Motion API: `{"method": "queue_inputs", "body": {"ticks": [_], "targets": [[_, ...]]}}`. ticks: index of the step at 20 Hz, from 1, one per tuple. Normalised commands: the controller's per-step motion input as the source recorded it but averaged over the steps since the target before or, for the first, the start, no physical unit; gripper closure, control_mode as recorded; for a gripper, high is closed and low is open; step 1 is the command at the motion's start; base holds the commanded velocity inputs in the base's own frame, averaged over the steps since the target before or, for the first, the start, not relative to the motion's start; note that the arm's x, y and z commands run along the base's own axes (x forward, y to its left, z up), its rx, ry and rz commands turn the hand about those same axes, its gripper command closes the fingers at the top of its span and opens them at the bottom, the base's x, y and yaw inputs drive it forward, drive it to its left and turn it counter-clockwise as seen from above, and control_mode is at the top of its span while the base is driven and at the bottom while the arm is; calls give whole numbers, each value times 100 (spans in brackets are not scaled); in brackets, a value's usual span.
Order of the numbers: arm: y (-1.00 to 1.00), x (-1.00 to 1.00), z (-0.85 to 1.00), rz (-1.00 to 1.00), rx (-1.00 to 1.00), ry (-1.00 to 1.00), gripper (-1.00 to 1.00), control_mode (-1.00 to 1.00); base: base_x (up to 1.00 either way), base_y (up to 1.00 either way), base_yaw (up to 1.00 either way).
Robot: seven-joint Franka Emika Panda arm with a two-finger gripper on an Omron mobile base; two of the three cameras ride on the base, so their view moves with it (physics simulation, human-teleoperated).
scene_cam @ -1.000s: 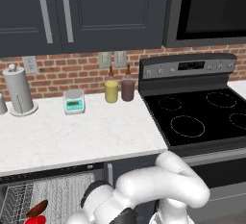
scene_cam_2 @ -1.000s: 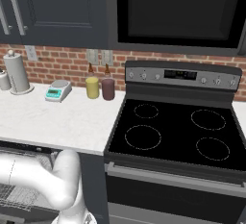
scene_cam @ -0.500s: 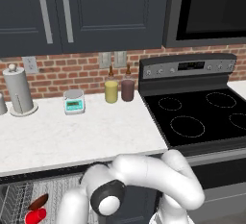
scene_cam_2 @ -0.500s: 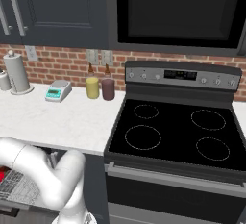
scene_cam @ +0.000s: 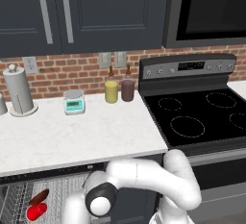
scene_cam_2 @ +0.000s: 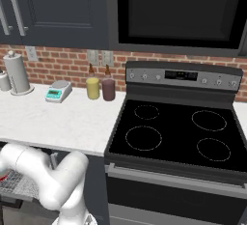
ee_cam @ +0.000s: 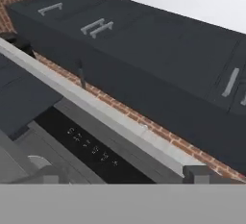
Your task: Pick up the cup and bowl from the counter, place them in the dishwasher, and close the dishwasher door.
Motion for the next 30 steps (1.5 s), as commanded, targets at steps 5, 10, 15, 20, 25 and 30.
{"method": "queue_inputs", "body": {"ticks": [5,10,15,20,25,30], "targets": [[-100,100,-100,0,0,-58,-100,-100,0,0,0],[-100,100,-79,0,2,-27,-100,-100,0,0,0],[-100,100,-18,0,1,3,-100,-100,0,0,0],[-70,95,10,-8,12,62,-100,-100,0,0,0],[-62,99,25,-2,22,78,-100,-100,0,0,0],[-45,100,0,-1,32,70,-100,-100,0,0,0]]}}
